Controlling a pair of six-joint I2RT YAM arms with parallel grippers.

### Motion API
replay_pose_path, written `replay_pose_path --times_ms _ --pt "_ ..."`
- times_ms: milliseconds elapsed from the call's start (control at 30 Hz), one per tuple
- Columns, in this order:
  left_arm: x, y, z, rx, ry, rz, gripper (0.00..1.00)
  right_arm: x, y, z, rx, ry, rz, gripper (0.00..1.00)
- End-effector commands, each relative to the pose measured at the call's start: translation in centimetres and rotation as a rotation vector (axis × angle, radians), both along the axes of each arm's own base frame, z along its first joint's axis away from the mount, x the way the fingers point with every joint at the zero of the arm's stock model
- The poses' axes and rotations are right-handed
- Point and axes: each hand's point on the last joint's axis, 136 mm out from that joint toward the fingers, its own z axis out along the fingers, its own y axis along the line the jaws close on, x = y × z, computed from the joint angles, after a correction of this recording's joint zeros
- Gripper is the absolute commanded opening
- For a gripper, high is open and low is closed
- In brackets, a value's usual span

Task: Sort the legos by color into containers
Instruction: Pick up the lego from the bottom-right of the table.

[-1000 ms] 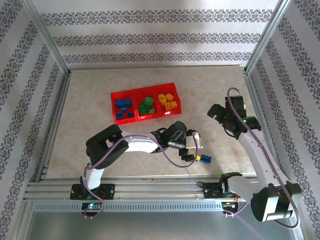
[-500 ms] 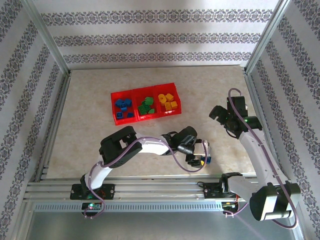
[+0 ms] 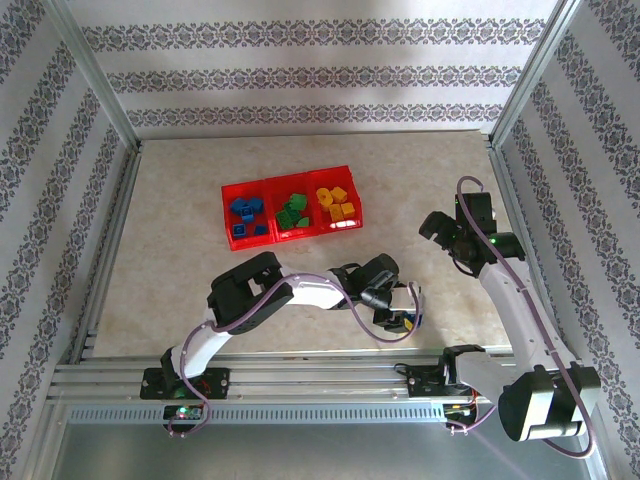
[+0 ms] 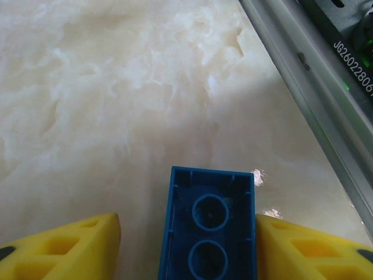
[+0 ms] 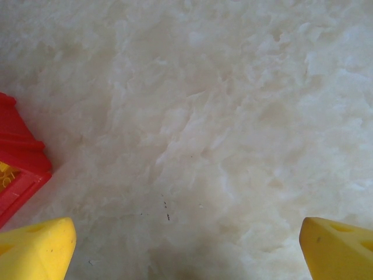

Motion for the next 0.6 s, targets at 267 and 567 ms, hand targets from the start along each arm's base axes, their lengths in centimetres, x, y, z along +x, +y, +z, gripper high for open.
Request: replay_pose_path --times_ms 267,567 --pt "-0.5 -0.1 -1.4 0.053 0.023 -0.005 0.37 -0.3 -0.3 -0.4 -0.001 0.022 -0.007 0.98" --pt "0.8 0.1 -0.4 0.029 -0.021 0.073 0.26 -0.3 -0.3 -0.4 0.005 0.018 -0.007 0.98"
